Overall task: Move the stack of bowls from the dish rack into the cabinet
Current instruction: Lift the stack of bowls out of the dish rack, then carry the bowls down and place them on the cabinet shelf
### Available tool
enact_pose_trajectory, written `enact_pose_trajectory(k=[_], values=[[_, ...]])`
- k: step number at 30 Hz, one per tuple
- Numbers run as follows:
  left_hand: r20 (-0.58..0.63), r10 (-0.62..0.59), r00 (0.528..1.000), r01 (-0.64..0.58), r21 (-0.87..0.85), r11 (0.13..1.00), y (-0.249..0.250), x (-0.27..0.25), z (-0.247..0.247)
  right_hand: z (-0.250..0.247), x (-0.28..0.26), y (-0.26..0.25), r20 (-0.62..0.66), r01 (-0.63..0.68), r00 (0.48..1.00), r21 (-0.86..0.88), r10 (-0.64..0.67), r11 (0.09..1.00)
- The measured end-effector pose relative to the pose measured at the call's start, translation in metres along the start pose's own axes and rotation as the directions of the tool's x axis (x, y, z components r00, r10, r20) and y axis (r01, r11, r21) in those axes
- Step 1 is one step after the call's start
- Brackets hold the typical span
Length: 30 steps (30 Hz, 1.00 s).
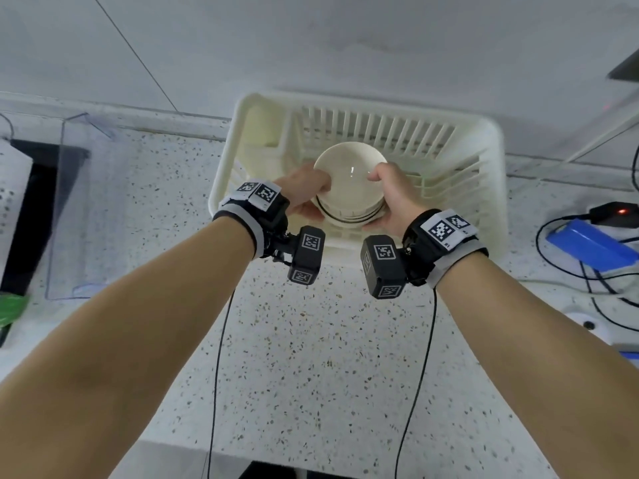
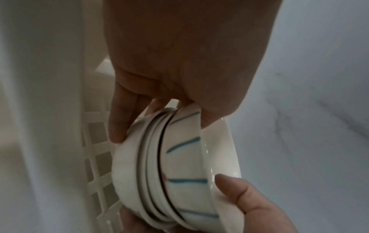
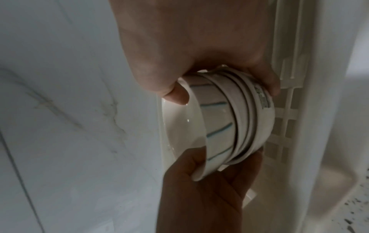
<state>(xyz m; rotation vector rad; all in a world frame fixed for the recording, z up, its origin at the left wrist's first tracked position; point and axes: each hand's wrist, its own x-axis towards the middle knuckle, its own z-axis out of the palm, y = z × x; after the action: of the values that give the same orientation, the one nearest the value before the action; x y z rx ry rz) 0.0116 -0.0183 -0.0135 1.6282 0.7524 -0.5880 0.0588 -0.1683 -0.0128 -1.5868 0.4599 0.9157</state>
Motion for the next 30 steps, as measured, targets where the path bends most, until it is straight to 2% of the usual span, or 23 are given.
enact_pose_trajectory(k=[3,7,10,16,22,30], values=[[-0.038,0.087,0.995,-0.085,0.048,0.995,0.013,-0.026,0.002,-0.003,-0.012,-0.002,-0.026,0.073,0.997,0.047,-0.071,0.996],[-0.081,0.18,0.98,-0.178,0.021,0.984,0.027,-0.066,0.0,-0.01,-0.047,-0.007,0.014,0.193,0.981,0.057,-0.194,0.98],[-0.081,0.213,0.974,-0.215,-0.021,0.976,0.029,-0.106,0.001,-0.014,-0.079,-0.001,0.044,0.327,0.944,0.013,-0.327,0.945],[-0.063,0.313,0.948,-0.308,0.077,0.948,0.002,-0.19,0.015,-0.014,-0.16,0.048,0.047,0.523,0.852,-0.113,-0.521,0.845],[0.007,0.343,0.939,-0.341,0.128,0.931,-0.07,-0.248,0.044,-0.013,-0.237,0.125,-0.101,0.519,0.836,-0.172,-0.539,0.837],[0.094,0.289,0.953,-0.303,0.216,0.928,-0.19,-0.311,0.088,-0.007,-0.301,0.264,-0.184,0.382,0.901,-0.096,-0.394,0.919]])
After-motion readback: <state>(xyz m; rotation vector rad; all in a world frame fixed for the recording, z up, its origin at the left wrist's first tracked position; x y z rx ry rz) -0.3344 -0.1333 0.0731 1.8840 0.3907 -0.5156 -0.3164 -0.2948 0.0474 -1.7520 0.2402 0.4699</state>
